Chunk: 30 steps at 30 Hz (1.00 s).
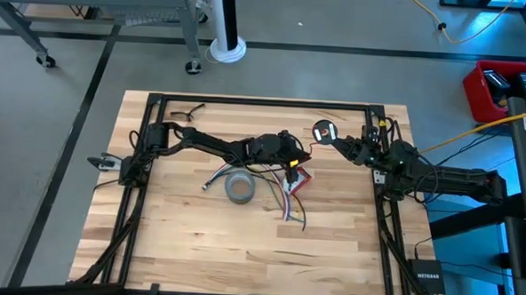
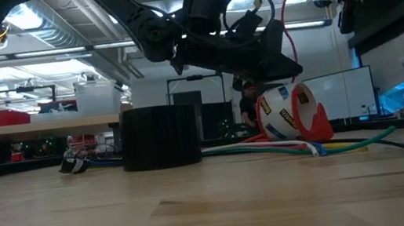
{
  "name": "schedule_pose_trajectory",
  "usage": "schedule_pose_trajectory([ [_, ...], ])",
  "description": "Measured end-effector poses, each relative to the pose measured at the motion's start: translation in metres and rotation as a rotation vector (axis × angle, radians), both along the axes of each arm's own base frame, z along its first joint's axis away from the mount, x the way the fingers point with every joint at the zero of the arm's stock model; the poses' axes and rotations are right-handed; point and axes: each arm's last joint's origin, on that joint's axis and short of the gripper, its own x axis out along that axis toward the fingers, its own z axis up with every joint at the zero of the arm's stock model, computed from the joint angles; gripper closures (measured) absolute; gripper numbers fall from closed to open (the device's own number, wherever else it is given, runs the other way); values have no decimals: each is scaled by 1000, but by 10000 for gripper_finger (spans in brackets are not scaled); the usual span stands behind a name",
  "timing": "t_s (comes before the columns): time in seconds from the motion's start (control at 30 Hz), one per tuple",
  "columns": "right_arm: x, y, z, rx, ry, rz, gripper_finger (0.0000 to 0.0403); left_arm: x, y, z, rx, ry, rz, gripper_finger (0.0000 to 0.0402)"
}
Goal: Coil cords
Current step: Coil the red wire on the black spool
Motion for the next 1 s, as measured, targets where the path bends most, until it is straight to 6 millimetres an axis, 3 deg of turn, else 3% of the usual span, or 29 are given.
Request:
schedule_pose_trajectory([
  [0.13,0,0,0,1,0,0,394,0,1,0,2,4,14,393],
  [0.5,1,1,-3,3,37,26,394,-5,16,1,-62,36,93,397],
  [0.73,2,0,-13,21,140,25,394,-27,39,11,-151,236,180,399],
  [1.0,2,0,-29,7,309,-5,394,-48,47,31,-184,362,139,400],
])
